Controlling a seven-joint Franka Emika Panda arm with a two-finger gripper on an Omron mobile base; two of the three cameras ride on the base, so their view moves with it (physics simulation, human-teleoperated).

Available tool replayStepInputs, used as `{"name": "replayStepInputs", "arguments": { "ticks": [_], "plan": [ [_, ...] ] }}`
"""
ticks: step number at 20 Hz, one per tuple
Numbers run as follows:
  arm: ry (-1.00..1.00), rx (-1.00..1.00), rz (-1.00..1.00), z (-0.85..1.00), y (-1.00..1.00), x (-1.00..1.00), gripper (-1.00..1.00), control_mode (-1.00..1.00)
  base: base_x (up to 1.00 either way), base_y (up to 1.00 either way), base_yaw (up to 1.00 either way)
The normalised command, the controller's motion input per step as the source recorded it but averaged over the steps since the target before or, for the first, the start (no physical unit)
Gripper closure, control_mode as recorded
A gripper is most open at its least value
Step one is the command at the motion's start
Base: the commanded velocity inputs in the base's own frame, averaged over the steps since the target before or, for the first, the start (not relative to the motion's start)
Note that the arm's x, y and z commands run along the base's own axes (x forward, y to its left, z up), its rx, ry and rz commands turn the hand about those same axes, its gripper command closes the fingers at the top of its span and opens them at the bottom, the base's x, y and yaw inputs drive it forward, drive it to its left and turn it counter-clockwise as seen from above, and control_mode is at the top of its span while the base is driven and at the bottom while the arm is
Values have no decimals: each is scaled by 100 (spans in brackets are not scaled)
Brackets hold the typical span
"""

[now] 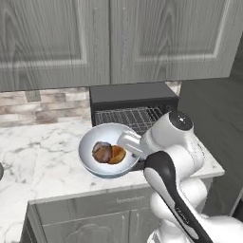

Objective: Pick up the heated bread from the toaster oven and place it in the bowl. Then move the bread bowl to the dining counter.

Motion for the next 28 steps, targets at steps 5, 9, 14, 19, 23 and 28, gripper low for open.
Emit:
{"name": "replayStepInputs", "arguments": {
  "ticks": [5,9,14,19,23,28],
  "plan": [
    [0,0,0,0,0,0,100,100,-83,-76,58],
    [0,0,0,0,0,0,100,100,-48,-10,99],
    [0,0,0,0,0,0,100,100,-14,-3,100],
    [0,0,0,0,0,0,100,100,0,0,100],
    [0,0,0,0,0,0,100,100,0,0,100],
    [0,0,0,0,0,0,100,100,0,0,100]
  ]
}}
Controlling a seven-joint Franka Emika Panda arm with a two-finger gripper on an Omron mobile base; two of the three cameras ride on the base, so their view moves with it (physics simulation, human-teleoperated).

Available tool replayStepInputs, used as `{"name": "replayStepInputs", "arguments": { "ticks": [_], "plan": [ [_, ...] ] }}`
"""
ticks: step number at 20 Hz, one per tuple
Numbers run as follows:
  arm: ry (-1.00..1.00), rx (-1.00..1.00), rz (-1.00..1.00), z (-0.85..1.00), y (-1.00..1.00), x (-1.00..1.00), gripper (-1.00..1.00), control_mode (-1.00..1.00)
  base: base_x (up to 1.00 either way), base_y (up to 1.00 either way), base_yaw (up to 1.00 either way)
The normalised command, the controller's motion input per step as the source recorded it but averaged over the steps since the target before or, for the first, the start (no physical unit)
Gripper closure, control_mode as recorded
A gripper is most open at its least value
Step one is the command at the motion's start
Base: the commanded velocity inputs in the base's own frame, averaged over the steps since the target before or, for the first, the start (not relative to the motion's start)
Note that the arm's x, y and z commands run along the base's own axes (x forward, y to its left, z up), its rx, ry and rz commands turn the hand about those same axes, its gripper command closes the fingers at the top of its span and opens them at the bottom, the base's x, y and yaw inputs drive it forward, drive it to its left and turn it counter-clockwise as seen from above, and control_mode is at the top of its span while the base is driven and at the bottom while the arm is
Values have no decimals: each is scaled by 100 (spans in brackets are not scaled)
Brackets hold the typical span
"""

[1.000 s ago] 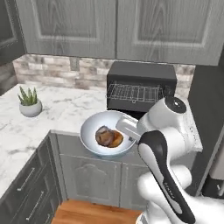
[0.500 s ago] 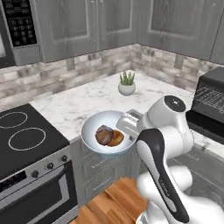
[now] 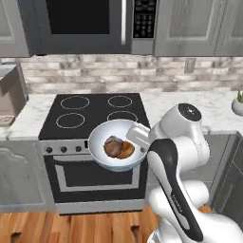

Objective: Pick up the heated bread from the toaster oven and place it in the bowl. Then move the bread bowl to the dining counter.

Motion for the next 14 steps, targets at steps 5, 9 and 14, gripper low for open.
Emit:
{"name": "replayStepInputs", "arguments": {
  "ticks": [5,9,14],
  "plan": [
    [0,0,0,0,0,0,100,100,0,0,100],
    [0,0,0,0,0,0,100,100,0,0,100],
    [0,0,0,0,0,0,100,100,0,0,95]
  ]
}}
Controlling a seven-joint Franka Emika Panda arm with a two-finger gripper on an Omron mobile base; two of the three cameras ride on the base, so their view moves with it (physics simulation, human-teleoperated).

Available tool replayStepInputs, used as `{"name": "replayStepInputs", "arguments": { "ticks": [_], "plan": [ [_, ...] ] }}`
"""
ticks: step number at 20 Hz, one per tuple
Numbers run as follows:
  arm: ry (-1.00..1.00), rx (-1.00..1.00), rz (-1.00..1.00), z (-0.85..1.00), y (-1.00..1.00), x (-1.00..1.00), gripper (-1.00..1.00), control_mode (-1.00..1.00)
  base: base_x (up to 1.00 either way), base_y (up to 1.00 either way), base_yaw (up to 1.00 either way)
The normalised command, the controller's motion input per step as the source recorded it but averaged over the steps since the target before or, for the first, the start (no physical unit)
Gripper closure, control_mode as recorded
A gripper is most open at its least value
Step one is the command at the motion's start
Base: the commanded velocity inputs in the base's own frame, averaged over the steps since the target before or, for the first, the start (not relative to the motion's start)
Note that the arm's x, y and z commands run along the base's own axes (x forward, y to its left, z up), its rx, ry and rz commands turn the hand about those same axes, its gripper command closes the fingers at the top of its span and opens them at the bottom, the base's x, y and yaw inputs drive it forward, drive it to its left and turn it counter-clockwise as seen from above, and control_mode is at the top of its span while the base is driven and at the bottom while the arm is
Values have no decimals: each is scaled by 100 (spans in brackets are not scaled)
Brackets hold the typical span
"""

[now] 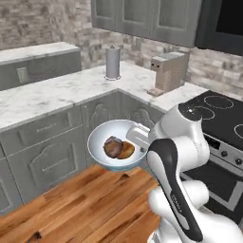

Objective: Pick up the heated bread from the toaster oven and place it in the bowl. Then move the bread bowl to the dining counter.

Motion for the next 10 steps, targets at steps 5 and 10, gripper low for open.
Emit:
{"name": "replayStepInputs", "arguments": {
  "ticks": [5,10],
  "plan": [
    [0,0,0,0,0,0,100,100,0,46,83],
    [0,0,0,0,0,0,100,100,2,90,71]
  ]
}}
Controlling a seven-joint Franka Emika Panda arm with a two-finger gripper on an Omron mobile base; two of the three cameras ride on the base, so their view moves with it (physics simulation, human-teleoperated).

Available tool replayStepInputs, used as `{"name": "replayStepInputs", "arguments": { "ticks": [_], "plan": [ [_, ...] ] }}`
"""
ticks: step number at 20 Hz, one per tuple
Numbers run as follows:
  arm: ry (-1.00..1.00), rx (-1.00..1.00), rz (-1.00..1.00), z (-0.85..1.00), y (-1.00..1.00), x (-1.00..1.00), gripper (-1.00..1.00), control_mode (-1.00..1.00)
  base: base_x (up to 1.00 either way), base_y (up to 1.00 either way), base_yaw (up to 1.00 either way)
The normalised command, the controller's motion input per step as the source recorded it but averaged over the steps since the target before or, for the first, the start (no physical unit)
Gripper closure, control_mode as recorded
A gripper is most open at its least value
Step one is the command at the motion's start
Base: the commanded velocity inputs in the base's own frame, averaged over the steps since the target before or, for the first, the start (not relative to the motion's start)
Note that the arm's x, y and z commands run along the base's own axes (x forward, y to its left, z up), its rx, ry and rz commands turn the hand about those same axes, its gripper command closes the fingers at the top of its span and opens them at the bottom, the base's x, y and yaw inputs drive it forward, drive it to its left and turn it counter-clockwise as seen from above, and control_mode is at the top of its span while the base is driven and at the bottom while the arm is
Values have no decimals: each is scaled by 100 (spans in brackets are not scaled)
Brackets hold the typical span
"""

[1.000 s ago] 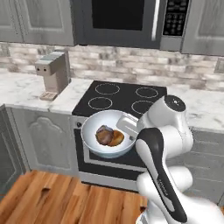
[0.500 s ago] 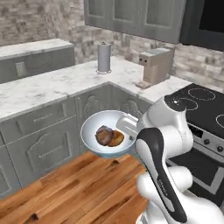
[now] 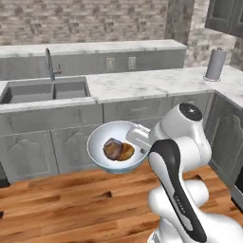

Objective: Pick up the heated bread from the toaster oven and place it in the bowl. Then move the bread bowl to the dining counter.

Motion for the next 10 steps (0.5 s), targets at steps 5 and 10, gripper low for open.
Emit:
{"name": "replayStepInputs", "arguments": {
  "ticks": [5,10],
  "plan": [
    [0,0,0,0,0,0,100,100,41,100,47],
    [0,0,0,0,0,0,100,100,79,100,34]
  ]
}}
